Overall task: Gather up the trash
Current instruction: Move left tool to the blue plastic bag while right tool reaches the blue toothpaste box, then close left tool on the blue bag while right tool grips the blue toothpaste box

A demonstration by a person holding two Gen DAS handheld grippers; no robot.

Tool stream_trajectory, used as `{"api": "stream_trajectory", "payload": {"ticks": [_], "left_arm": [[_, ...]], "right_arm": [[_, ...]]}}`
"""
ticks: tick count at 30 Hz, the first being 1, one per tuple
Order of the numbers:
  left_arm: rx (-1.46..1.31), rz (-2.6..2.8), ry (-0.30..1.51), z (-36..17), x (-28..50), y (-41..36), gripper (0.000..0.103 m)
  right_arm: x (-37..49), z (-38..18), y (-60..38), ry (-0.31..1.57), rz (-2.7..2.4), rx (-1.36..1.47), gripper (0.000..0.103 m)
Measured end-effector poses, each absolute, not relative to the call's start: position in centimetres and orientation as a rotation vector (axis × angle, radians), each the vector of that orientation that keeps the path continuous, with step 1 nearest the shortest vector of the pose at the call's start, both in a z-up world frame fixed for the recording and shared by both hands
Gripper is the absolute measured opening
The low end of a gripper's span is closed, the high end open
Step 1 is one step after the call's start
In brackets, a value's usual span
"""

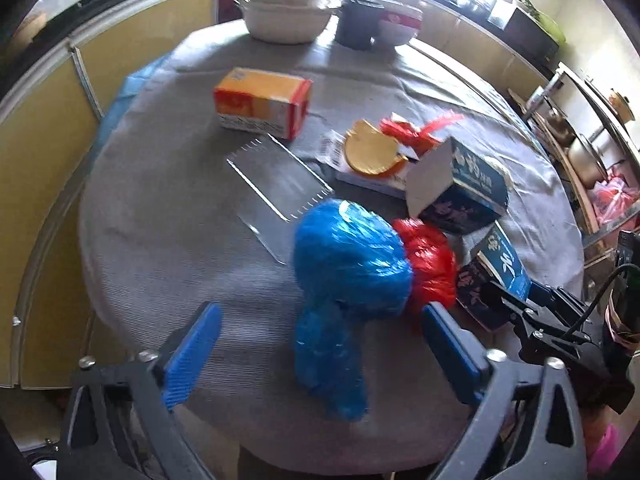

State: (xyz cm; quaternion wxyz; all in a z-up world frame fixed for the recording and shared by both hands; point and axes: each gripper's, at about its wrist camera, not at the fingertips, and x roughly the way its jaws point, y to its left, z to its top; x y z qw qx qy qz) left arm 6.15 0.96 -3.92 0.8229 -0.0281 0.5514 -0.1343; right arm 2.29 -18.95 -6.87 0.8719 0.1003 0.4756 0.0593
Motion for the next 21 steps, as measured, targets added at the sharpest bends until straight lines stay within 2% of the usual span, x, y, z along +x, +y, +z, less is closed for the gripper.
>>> {"api": "stream_trajectory", "payload": {"ticks": [1,2,3,5,11,21], "left_arm": [[-0.058,-0.289,1.191,-4.3,6.2,0.8,0.075],[-0.066,-0.303,1.217,-4.7,6.2,0.7,0.057],[-0.077,-0.313,1.237,-5.0,6.0,0.5,0.045],[-0.086,-0.321,1.255,-5.5,5.7,0.4,0.033],[-0.075,-0.313,1.194,-4.3,4.1,0.4,0.026],[0.004,-0.342,1.057,0.3,0.5,-1.2,0.025]], "right_arm": [[2.1,-6.8,-19.1,0.991,0.125,0.218,0.067],[1.9,-6.8,-19.4,0.99,0.129,0.234,0.067],[1.6,-6.8,-19.6,0.99,0.132,0.246,0.067],[1.0,-6.6,-20.1,0.99,0.133,0.27,0.066],[-0.6,-6.1,-21.5,0.97,0.14,0.328,0.066],[-4.9,-3.5,-23.7,0.881,0.146,0.386,0.066]]}}
